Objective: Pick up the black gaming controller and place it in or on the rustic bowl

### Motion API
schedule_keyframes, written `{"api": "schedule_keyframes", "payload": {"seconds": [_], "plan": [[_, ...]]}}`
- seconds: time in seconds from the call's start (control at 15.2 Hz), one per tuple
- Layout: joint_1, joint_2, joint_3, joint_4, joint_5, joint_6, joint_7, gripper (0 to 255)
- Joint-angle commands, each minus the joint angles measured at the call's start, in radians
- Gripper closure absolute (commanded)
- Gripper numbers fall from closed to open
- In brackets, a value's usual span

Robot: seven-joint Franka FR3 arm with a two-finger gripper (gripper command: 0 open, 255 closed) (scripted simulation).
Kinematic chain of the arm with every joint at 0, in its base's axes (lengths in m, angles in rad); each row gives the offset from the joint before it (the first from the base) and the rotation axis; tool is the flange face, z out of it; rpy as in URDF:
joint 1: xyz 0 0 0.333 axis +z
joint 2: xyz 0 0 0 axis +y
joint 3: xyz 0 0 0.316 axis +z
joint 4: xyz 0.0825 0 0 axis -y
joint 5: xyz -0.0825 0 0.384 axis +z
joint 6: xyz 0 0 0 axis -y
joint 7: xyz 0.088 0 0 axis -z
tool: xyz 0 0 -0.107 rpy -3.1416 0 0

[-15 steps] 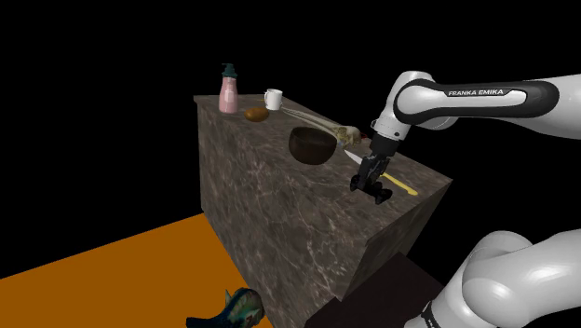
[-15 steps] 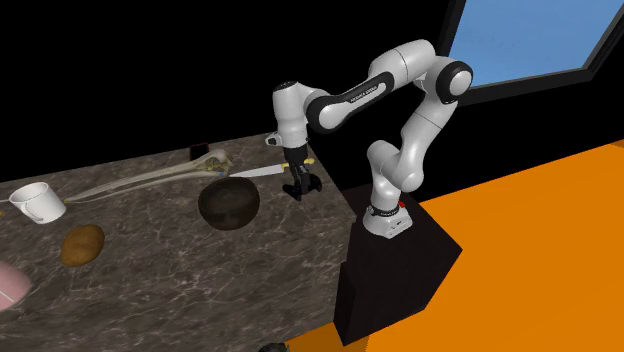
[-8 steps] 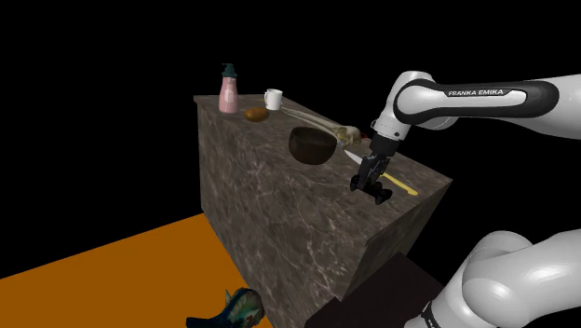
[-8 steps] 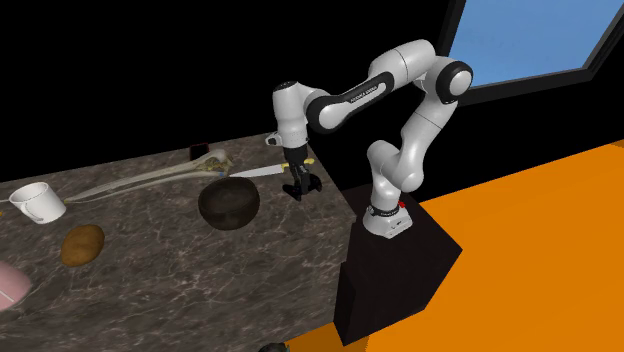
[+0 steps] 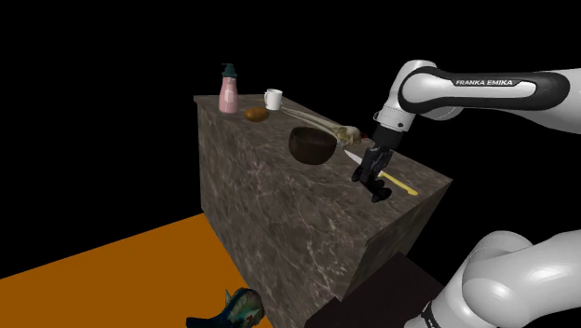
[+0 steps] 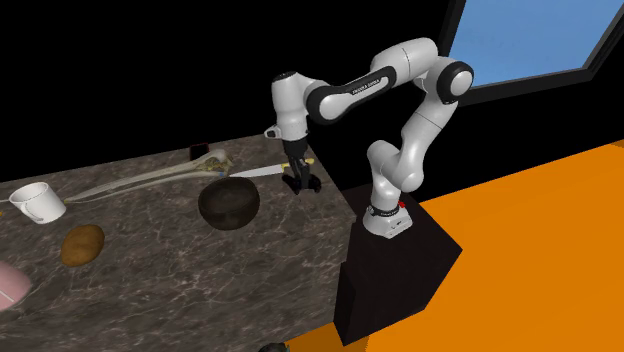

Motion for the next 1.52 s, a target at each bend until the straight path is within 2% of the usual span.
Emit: {"api": "schedule_keyframes", "payload": {"seconds": [0.0, 1.45], "plan": [[0.001, -0.003, 0.002, 0.025, 0.000, -0.028, 0.005, 255], [0.014, 0.032, 0.010, 0.347, 0.010, -0.312, 0.047, 255]]}}
